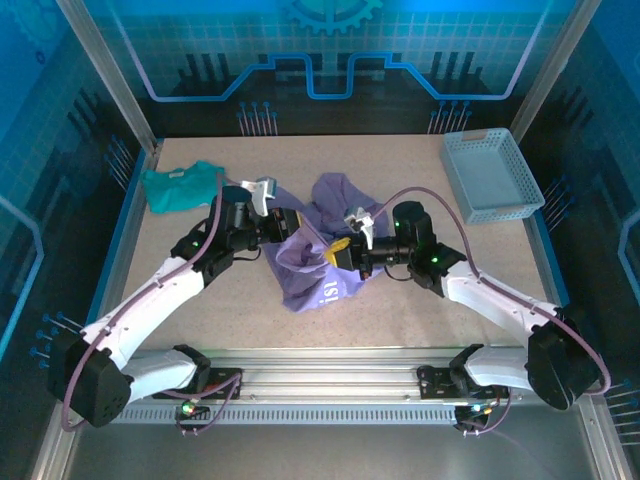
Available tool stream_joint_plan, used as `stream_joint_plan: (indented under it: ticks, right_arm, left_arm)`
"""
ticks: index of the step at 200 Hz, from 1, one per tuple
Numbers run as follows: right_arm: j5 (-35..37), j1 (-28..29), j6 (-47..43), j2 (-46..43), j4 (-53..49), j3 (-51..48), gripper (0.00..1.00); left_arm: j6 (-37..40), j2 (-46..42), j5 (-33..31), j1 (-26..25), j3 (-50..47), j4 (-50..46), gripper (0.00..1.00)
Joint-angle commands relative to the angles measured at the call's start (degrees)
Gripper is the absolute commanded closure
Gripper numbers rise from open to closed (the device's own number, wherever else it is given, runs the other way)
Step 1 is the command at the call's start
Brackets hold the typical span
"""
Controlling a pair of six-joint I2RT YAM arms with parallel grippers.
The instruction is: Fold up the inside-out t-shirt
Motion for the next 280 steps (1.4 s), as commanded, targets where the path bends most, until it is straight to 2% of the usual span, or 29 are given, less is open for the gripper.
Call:
stream_joint_plan:
  ticks: [1,23,45,70,98,131,161,193,214,247,280]
  right_arm:
    - [-3.2,-1.0,0.2,1.3,1.9,2.1,1.0]
    - [-2.0,-1.4,1.0,1.5,1.9,2.4,1.0]
    - [-1.3,-2.0,1.8,1.7,1.5,2.9,1.0]
    - [-1.5,-2.2,1.7,2.1,0.8,3.4,1.0]
    - [-1.8,-2.2,1.2,2.3,-0.4,4.2,1.0]
    - [-1.2,-2.3,0.7,1.6,-1.6,4.4,1.0]
    - [-0.7,-2.3,0.4,1.4,-2.2,4.4,1.0]
    - [-0.9,-2.4,0.5,1.3,-2.0,4.3,1.0]
    - [-0.5,-2.3,0.1,0.8,-2.6,4.0,1.0]
    - [1.1,-2.3,-1.0,-0.2,-4.4,4.0,1.0]
    - [3.0,-2.3,-1.8,-0.2,-6.3,4.8,1.0]
  left_arm:
    - [2.9,-1.7,1.1,0.6,-2.3,1.4,0.7]
    - [3.5,-6.8,0.2,0.6,-6.9,2.7,0.51]
    - [3.1,-12.5,4.3,0.6,-13.1,7.6,0.44]
    - [3.7,-15.2,13.0,0.5,-18.8,16.0,0.46]
    - [4.6,-12.0,18.4,0.0,-18.6,19.9,0.53]
    - [6.6,-7.2,20.3,-1.6,-15.7,18.0,0.59]
    - [6.6,-4.5,21.8,-1.7,-15.1,17.9,0.54]
    - [6.9,-2.2,22.4,-1.7,-13.3,18.0,0.53]
    - [6.6,-1.4,23.7,-1.7,-12.6,20.0,0.61]
    - [6.3,-1.7,23.8,-1.7,-11.9,20.1,0.84]
    - [6.3,-3.4,22.4,-1.7,-11.7,18.2,0.93]
